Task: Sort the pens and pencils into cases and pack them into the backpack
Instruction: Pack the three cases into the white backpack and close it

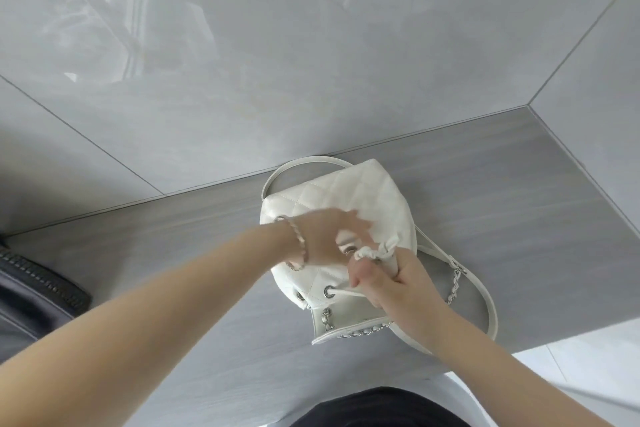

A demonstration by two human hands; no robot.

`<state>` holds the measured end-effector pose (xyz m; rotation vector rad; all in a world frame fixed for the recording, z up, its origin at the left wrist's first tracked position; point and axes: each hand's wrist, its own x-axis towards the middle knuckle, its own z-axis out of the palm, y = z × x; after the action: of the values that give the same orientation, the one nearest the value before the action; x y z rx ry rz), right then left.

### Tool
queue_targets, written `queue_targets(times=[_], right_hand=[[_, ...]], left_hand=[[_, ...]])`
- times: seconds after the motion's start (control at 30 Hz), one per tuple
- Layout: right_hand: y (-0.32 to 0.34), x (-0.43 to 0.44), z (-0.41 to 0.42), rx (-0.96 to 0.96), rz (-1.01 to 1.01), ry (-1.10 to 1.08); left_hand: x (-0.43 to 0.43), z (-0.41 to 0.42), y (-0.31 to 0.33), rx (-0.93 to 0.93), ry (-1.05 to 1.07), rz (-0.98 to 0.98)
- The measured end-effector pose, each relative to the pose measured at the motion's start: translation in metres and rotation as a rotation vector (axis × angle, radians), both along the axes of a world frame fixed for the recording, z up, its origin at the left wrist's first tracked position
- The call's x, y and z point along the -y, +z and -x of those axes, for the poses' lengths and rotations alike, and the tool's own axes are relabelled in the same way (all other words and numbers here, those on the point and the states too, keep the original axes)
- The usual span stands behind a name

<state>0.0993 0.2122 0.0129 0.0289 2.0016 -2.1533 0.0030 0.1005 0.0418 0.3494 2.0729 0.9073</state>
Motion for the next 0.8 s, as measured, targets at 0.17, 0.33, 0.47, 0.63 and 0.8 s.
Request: queue_targets(times=[0.17, 0.33, 0.47, 0.63, 0.8], right_hand=[[-0.003, 0.003, 0.001, 0.006, -0.076, 0.01], [-0.006, 0.014, 0.006, 0.039, -0.114, 0.031], [-0.012, 0.015, 0.007, -0.148, -0.217, -0.004], [-0.033, 0.017, 0.014, -0.209, -0.373, -0.058], [-0.048, 0.004, 0.014, -0.13, -0.591, -0.036]], left_hand=[[0.021, -0.008, 0.054, -0.181, 0.073, -0.243], [0.021, -0.041, 0.053, -0.666, -0.286, 0.182], [0.023, -0.037, 0.031, -0.405, -0.121, -0.071], [0.023, -0.028, 0.029, -0.248, 0.11, -0.266], [0.016, -0.021, 0.04, -0.407, 0.067, -0.186]])
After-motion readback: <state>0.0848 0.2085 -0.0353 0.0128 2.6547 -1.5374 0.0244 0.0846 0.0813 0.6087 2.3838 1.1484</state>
